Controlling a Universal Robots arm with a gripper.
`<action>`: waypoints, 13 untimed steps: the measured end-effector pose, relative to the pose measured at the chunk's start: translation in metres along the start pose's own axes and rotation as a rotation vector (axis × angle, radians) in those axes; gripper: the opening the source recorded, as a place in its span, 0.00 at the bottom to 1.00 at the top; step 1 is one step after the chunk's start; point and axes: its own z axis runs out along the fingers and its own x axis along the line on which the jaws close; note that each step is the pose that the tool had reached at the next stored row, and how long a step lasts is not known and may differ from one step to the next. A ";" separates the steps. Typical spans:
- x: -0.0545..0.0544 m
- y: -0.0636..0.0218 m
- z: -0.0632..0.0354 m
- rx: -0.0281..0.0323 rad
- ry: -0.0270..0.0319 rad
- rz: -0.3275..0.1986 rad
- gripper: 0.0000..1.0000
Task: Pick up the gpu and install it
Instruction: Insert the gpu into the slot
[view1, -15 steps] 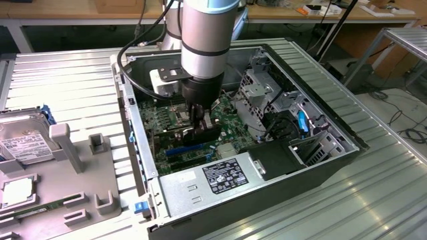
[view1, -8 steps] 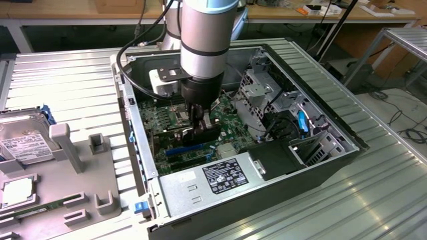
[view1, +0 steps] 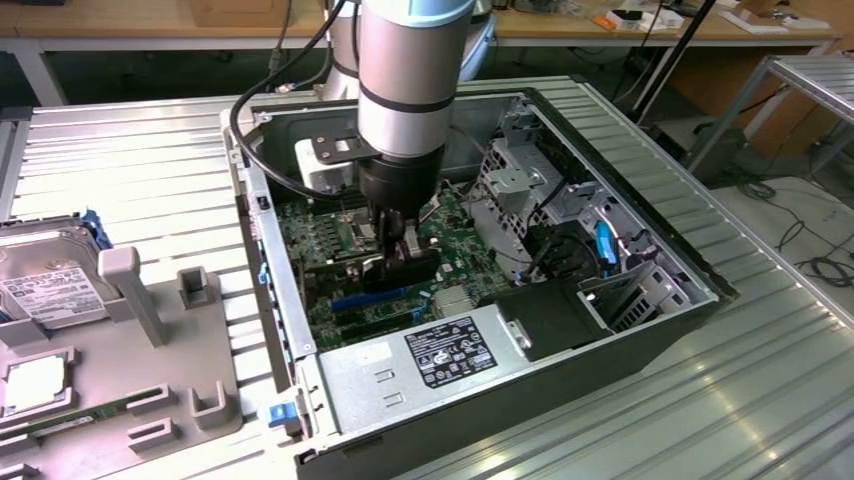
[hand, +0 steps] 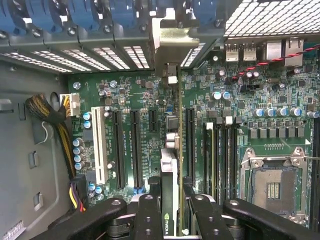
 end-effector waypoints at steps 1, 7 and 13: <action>0.000 0.0010 0.0000 0.0000 0.0000 0.000 0.27; 0.001 0.0061 -0.0002 0.0001 0.0000 0.000 0.27; 0.001 0.0064 -0.0002 0.0002 -0.0002 -0.006 0.27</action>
